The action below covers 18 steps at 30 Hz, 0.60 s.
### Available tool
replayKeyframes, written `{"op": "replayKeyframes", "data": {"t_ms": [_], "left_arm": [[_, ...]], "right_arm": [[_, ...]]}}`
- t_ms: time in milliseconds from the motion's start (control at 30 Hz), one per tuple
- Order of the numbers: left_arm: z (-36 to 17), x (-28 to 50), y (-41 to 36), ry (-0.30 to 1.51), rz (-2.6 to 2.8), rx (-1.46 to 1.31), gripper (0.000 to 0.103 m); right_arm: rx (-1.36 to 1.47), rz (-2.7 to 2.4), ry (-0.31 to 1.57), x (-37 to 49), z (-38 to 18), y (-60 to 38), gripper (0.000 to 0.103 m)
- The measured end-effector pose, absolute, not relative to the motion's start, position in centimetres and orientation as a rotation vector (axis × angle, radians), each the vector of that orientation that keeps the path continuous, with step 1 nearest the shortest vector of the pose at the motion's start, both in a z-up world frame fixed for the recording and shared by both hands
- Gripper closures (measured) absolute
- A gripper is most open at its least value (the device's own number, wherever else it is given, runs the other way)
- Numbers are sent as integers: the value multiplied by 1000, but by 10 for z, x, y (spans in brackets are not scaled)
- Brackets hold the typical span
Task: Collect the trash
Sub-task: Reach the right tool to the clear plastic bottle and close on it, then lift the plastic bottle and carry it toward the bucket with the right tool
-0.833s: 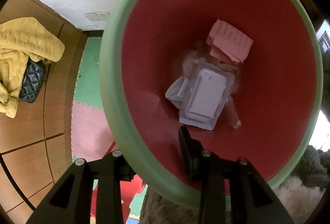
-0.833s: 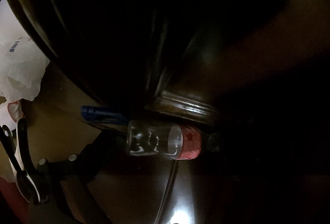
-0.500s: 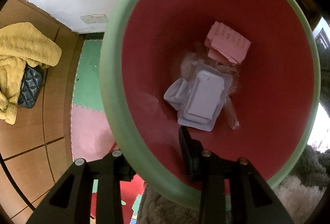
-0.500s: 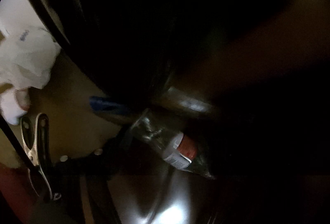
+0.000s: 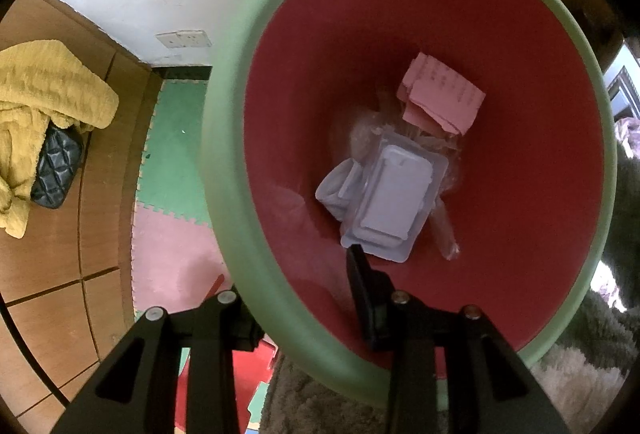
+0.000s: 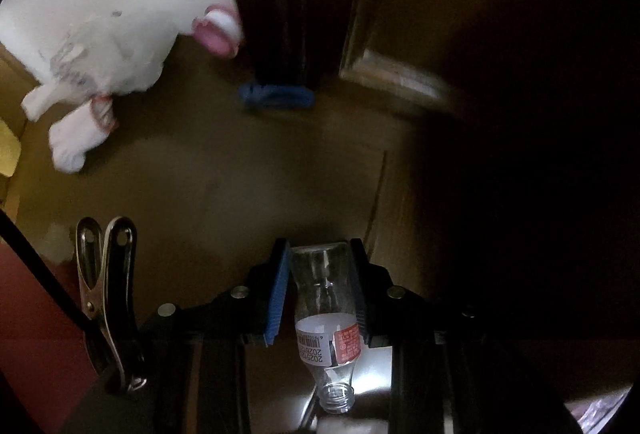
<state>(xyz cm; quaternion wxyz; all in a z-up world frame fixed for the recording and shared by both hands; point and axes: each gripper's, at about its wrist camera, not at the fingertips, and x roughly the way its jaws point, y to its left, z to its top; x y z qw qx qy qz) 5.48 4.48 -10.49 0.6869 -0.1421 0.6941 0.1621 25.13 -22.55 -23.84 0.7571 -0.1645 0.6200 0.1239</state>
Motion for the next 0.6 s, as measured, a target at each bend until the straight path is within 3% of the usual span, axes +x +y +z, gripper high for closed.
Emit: {"op": "replayKeyframes", "data": {"t_ms": [467,600], "left_arm": [[-104,53,46,1532,378,-343,68],[-103,52,49,1522,387,-371,68]], "right_arm": [[-330,290,1353,267,-202,-224,74],[-314,330,1313,263,-170,-225,74]]}}
